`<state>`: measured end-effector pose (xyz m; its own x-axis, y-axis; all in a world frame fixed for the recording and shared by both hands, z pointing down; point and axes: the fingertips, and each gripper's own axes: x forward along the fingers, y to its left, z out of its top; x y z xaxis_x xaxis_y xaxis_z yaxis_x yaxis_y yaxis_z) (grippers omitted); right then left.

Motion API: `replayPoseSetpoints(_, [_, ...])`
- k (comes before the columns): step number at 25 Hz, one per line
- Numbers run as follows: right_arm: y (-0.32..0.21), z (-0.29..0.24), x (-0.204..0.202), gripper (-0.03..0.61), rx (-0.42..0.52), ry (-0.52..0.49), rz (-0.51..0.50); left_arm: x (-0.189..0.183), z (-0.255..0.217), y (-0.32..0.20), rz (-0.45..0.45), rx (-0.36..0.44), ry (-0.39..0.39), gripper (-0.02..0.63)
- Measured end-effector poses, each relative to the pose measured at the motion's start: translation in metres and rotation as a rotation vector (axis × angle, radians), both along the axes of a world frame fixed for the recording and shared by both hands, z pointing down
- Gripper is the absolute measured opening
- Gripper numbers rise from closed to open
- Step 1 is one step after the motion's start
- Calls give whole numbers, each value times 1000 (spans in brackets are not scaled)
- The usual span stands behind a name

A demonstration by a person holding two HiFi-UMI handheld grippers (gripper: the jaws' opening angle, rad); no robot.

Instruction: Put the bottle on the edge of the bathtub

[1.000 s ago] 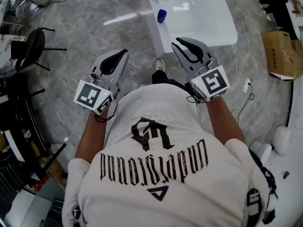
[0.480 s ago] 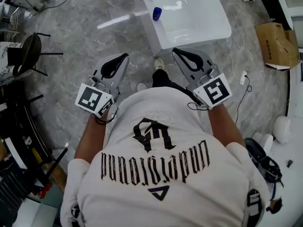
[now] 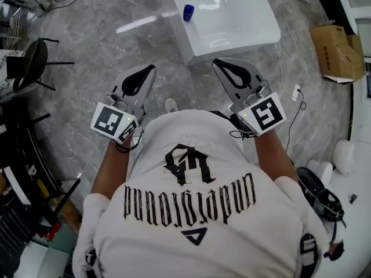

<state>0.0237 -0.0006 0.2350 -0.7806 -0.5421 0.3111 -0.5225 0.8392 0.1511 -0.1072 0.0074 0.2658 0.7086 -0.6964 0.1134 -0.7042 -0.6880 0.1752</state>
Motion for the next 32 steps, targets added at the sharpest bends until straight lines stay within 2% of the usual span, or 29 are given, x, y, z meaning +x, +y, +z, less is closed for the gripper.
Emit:
replayPoseSetpoints(5, [15,-5,23,20,10,-14,-12,31,-5,10,6,4,-12,15])
replayPoseSetpoints(15, [70,-3,112,18,5,-44,-8,118,-13,60,10,7,-18,15])
replayPoseSetpoints(26, [151,-1,206,15,11,-91,-26,212,-23,137,-16,46,-34,15])
replayPoseSetpoints(32, [199,2,228,15,22,-98,-74,238,-22,187,-49,55,-35,15])
